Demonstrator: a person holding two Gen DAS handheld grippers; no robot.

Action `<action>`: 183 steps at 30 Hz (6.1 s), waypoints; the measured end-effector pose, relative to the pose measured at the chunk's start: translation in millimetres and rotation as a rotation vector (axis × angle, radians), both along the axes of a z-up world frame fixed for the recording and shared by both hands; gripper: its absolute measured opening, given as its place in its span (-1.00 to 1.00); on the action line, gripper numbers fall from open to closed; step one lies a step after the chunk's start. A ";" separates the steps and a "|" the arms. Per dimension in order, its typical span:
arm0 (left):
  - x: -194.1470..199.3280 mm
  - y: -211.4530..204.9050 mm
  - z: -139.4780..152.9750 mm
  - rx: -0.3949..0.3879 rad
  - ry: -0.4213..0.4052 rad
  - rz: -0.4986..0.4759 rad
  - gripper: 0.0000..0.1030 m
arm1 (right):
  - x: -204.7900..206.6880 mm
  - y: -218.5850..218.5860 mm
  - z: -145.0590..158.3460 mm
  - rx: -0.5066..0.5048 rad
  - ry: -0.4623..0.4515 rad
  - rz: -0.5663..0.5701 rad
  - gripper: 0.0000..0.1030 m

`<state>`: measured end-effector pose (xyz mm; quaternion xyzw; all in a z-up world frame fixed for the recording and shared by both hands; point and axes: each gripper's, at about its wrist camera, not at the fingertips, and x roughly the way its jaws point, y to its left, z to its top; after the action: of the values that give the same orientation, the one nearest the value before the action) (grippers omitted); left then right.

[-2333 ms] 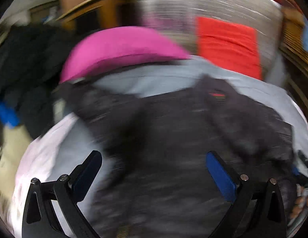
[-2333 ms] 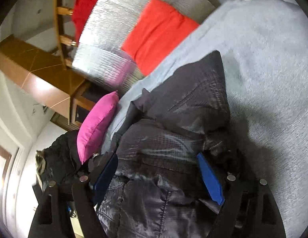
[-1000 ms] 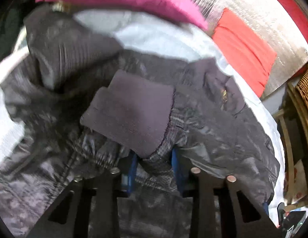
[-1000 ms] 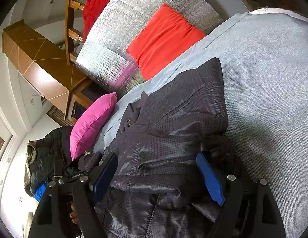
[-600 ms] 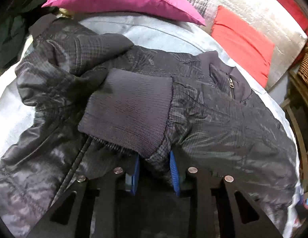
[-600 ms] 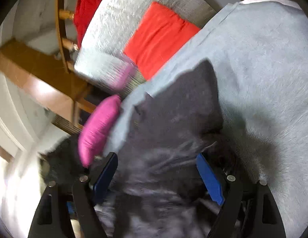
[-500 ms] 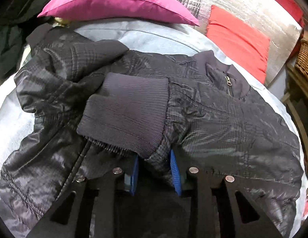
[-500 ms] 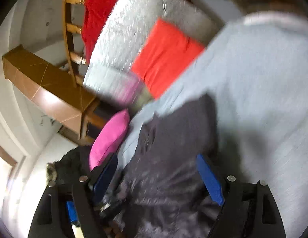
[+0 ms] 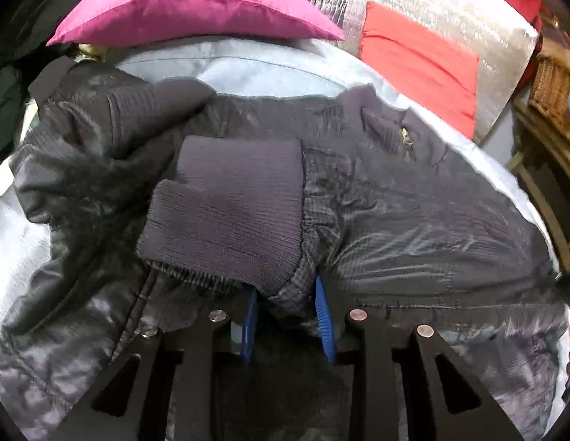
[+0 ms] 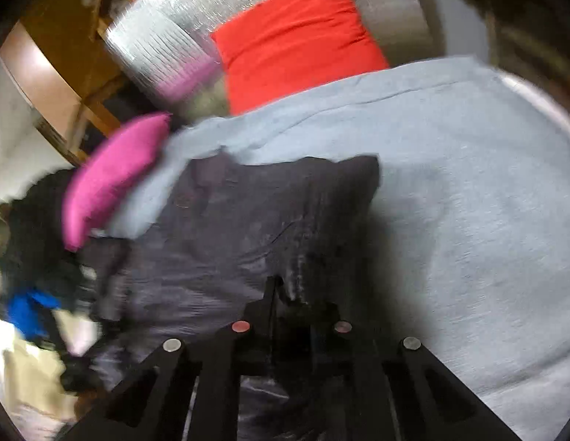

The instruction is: Fold large clothes

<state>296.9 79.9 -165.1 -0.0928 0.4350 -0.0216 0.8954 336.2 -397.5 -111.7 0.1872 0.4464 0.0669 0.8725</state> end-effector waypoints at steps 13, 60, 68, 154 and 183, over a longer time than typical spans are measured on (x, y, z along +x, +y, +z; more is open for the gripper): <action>0.1 -6.1 0.0 0.029 -0.011 -0.011 -0.37 | -92.1 16.9 30.5 0.174 -0.144 -0.024 0.45; -118.1 399.4 -34.9 -0.069 -0.124 0.743 0.99 | 20.9 566.8 77.3 -0.526 -0.292 0.641 0.59; -113.0 395.8 -40.6 -0.044 -0.140 0.746 0.99 | 67.2 681.9 -7.8 -0.840 -0.240 0.732 0.58; -77.6 251.4 54.9 -0.363 -0.070 0.318 1.00 | -17.8 135.7 -10.7 0.550 -0.130 -0.158 0.25; 16.2 131.8 -1.7 -0.522 0.103 0.236 -0.77 | -51.8 180.9 73.8 -0.126 -0.299 -0.001 -0.76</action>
<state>313.1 211.7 -166.8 -0.3713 0.4458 -0.0236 0.8142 284.3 -216.6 -37.9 0.1203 0.3147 0.0653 0.9393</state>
